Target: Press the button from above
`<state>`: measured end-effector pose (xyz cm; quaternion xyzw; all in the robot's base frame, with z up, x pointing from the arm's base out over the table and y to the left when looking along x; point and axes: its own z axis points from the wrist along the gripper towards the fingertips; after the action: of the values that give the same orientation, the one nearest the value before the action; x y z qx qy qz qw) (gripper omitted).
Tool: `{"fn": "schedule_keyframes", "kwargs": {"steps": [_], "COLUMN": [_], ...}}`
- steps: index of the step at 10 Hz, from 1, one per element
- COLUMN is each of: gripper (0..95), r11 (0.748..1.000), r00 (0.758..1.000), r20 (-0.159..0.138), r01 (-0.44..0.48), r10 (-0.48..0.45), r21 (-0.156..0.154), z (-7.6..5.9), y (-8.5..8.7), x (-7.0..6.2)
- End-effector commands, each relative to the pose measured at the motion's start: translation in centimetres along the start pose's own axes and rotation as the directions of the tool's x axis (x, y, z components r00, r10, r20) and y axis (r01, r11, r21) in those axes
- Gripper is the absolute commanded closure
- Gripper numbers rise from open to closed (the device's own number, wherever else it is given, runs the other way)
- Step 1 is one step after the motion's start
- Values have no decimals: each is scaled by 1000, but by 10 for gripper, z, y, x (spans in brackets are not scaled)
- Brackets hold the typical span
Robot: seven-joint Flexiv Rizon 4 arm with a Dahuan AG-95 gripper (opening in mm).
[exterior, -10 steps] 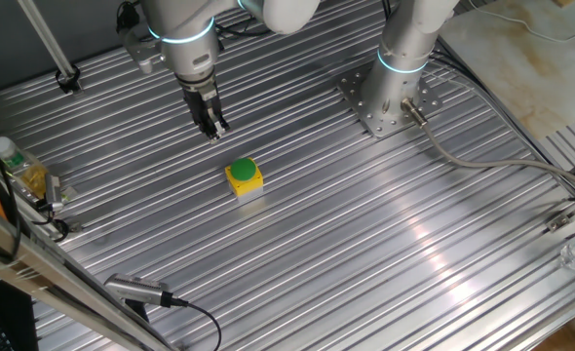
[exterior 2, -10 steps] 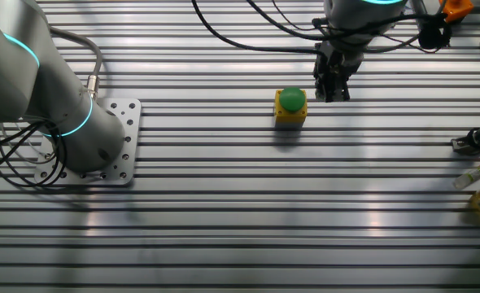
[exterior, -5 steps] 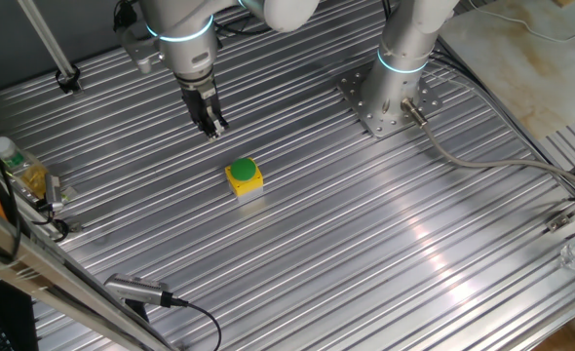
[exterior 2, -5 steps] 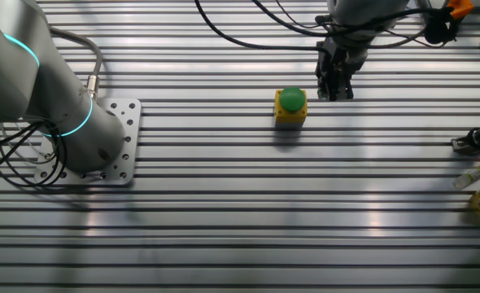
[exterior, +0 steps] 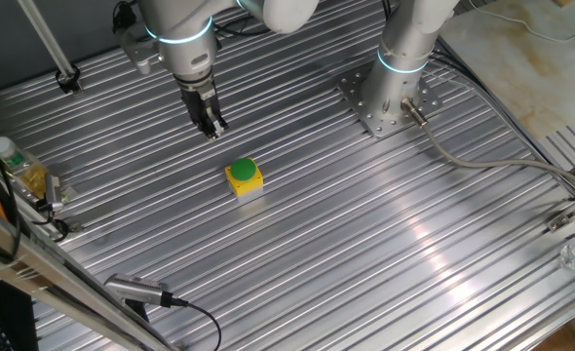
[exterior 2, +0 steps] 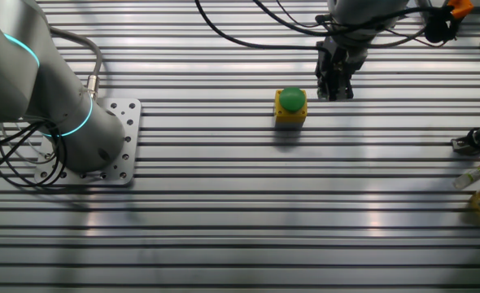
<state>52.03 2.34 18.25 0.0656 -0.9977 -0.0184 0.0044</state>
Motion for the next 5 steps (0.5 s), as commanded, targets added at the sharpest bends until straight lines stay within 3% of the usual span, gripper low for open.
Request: {"fn": "schedule_keyframes", "kwargs": {"steps": [1, 5], "gripper": [950, 950], "r11": [1000, 1000], "r00": [1000, 1000], "r20": [-1, -6], "r01": [3, 7], "r10": [-3, -7], "r21": [0, 4], "z": [0, 0], "y": [0, 0], "x": [-1, -1]}}
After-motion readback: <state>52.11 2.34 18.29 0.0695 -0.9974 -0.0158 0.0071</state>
